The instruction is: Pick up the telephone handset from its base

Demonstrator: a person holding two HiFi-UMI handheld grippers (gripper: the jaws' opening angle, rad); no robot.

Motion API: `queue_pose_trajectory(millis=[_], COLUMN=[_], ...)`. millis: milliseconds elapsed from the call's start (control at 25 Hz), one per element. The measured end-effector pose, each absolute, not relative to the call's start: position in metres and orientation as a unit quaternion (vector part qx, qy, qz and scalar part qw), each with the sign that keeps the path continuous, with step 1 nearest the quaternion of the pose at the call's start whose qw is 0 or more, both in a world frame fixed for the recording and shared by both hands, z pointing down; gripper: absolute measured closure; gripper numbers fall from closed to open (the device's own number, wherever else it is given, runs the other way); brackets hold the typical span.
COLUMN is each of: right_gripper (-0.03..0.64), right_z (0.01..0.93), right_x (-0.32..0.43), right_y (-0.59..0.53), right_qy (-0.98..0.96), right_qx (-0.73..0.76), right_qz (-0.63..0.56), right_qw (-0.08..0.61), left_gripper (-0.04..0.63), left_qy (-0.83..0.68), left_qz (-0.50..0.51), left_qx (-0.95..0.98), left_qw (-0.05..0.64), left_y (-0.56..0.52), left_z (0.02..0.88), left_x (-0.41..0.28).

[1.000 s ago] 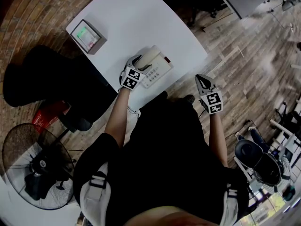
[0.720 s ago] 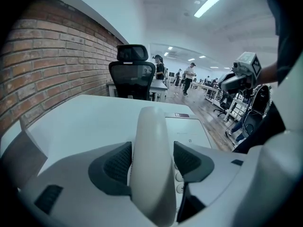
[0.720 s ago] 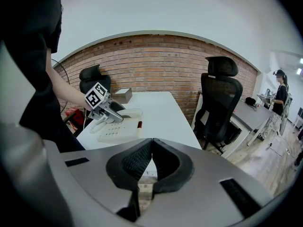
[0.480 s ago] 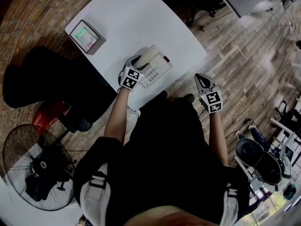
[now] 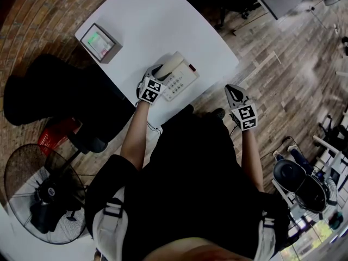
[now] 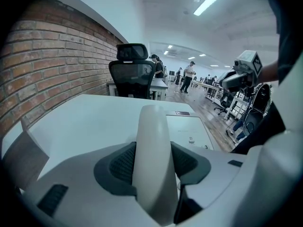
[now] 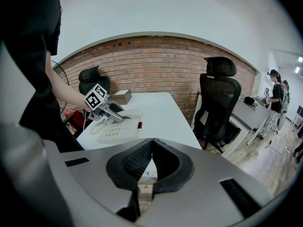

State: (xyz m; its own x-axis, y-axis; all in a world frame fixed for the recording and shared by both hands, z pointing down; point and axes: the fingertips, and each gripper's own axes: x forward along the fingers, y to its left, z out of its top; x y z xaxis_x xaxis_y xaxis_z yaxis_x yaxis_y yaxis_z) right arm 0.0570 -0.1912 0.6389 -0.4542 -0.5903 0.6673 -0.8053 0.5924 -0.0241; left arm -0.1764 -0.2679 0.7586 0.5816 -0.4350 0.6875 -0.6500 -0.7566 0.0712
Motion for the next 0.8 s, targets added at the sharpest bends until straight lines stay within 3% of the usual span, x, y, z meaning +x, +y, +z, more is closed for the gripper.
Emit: queue_pose_trajectory(millis=[800], right_gripper=[0.618], right_z=[0.6317], right_x=[0.0595], right_y=[-0.1896], right_qy=[-0.839], right_qx=[0.421], right_qz=[0.160], right_qw=[0.305], left_gripper=[0.377], left_qy=[-0.322], left_qz=[0.336], left_qx=[0.873], left_qw=[0.146], left_y=[-0.2666], left_z=[0.7549], left_x=[-0.1785])
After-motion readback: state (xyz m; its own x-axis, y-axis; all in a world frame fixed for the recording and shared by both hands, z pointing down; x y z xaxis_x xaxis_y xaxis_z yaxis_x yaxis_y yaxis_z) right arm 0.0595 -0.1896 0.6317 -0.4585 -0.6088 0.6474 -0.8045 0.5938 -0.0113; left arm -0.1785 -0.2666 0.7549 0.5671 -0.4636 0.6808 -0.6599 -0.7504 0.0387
